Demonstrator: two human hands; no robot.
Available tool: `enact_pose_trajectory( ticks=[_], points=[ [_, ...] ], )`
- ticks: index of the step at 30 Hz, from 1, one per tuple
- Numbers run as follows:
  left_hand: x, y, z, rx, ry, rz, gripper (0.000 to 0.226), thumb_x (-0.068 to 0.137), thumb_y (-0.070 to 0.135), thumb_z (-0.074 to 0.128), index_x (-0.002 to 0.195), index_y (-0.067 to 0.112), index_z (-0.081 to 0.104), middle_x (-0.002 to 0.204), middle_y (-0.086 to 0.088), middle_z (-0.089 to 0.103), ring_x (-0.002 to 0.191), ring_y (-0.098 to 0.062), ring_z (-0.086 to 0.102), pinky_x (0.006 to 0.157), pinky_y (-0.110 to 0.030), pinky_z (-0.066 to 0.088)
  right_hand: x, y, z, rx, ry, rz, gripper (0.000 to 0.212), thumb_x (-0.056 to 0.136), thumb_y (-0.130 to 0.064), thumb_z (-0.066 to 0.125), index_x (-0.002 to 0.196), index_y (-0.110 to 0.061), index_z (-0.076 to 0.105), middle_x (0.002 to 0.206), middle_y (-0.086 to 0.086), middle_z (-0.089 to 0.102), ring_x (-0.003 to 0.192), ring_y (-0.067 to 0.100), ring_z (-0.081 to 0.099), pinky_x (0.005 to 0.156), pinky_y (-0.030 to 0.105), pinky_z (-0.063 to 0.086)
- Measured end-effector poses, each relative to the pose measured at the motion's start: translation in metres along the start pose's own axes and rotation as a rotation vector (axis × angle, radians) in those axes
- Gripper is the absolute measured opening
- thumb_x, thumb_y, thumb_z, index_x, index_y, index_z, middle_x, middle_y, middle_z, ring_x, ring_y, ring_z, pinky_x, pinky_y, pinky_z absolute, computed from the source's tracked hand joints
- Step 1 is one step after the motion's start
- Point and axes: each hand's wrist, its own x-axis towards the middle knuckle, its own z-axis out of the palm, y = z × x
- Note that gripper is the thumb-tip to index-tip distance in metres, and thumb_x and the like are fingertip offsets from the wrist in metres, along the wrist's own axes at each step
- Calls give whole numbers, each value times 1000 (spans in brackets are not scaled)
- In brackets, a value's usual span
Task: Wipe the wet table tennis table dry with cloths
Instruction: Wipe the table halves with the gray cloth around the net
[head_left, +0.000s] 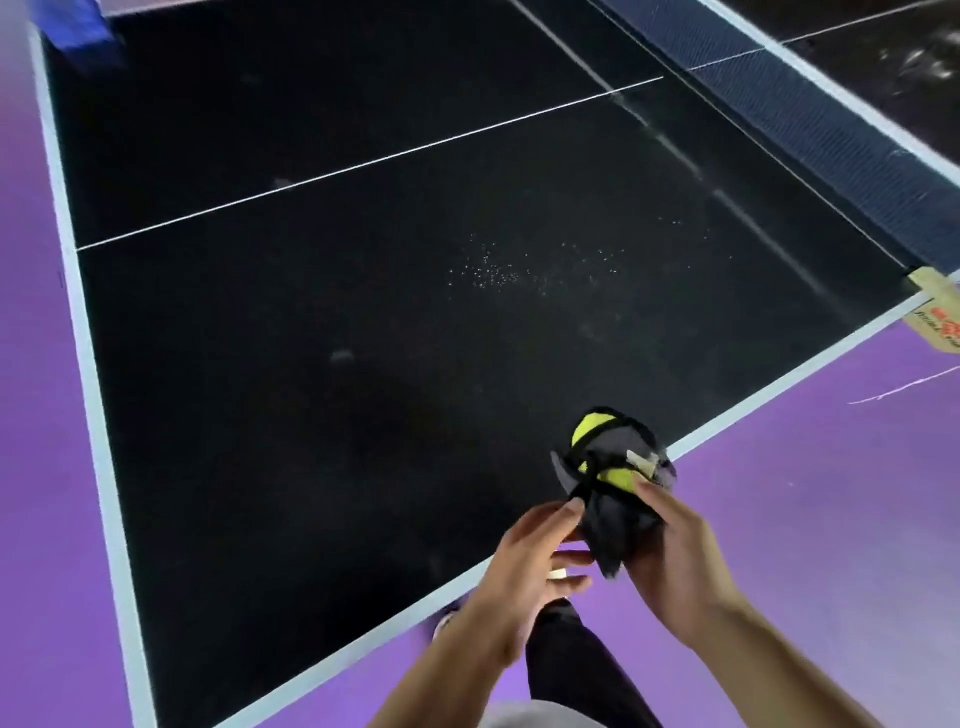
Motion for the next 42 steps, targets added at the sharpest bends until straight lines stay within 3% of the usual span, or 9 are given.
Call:
enact_pose_trajectory(
  ticks=[3, 8, 13, 18, 23, 28, 33, 36, 42],
  points=[
    [8, 11, 23, -124, -69, -18, 47, 87, 49, 70, 121, 16, 71, 121, -15, 71, 113, -30, 69, 101, -49, 54, -7, -10, -5, -65, -23, -104, 32, 97, -24, 50, 99, 1, 70, 87, 23, 68, 69, 28, 66, 61, 32, 49],
    [28, 35, 52, 22, -4, 86, 43, 87, 34, 73, 123, 10, 68, 120, -16, 72, 114, -33, 68, 103, -55, 50, 17, -46, -43, -413, -46, -216, 4, 89, -10, 71, 90, -6, 72, 83, 9, 71, 77, 16, 65, 65, 16, 50],
    [41, 52, 80, 610, 118, 197, 28, 74, 24, 72, 98, 11, 68, 85, -9, 75, 80, -22, 70, 83, -47, 57, 55, -88, -87, -409, -365, -21, 50, 71, -41, 77, 110, -13, 65, 103, 12, 73, 97, 24, 71, 82, 29, 57],
    [50, 66, 96, 952, 198, 196, 3, 75, 16, 60, 76, 16, 57, 60, 12, 47, 60, -11, 39, 58, -31, 36, 91, -100, -119, -348, -483, 169, 53, 70, -25, 78, 116, -2, 65, 108, 20, 72, 100, 31, 69, 79, 32, 58],
    [43, 65, 101, 417, 533, 230, 20, 82, -6, 58, 88, 10, 67, 69, 3, 62, 64, -12, 57, 58, -20, 45, 121, -109, -137, -295, -426, 181, 43, 69, -5, 74, 111, 1, 70, 111, 25, 70, 101, 36, 69, 88, 44, 56],
    [22, 67, 83, -118, 333, 333, 45, 77, -9, 57, 120, 2, 62, 106, -12, 68, 101, -23, 65, 83, -35, 56, 132, -130, -157, -103, -500, 316, 47, 55, -11, 77, 102, -3, 76, 98, 15, 74, 85, 23, 72, 69, 36, 61],
    [33, 54, 75, -244, 385, 342, 26, 87, 7, 65, 112, 8, 70, 107, -10, 72, 99, -21, 68, 85, -34, 56, 147, -105, -146, 161, -236, 408, 15, 77, -6, 67, 90, -7, 73, 90, 8, 74, 84, 21, 71, 75, 34, 61],
    [63, 27, 58, -62, 661, 184, 19, 89, 10, 71, 108, 9, 73, 100, -12, 73, 89, -22, 69, 83, -39, 55, 166, -82, -143, -165, -29, 291, 10, 88, 1, 62, 84, -8, 60, 81, 10, 62, 73, 19, 60, 54, 25, 57],
    [100, -26, 45, 186, 833, 27, 24, 87, 9, 72, 105, 24, 70, 96, 0, 74, 81, -14, 68, 64, -23, 55, 179, -49, -171, -669, 6, 339, 39, 83, -1, 70, 111, -26, 59, 109, 1, 59, 92, 22, 58, 63, 31, 50]
  ],
)
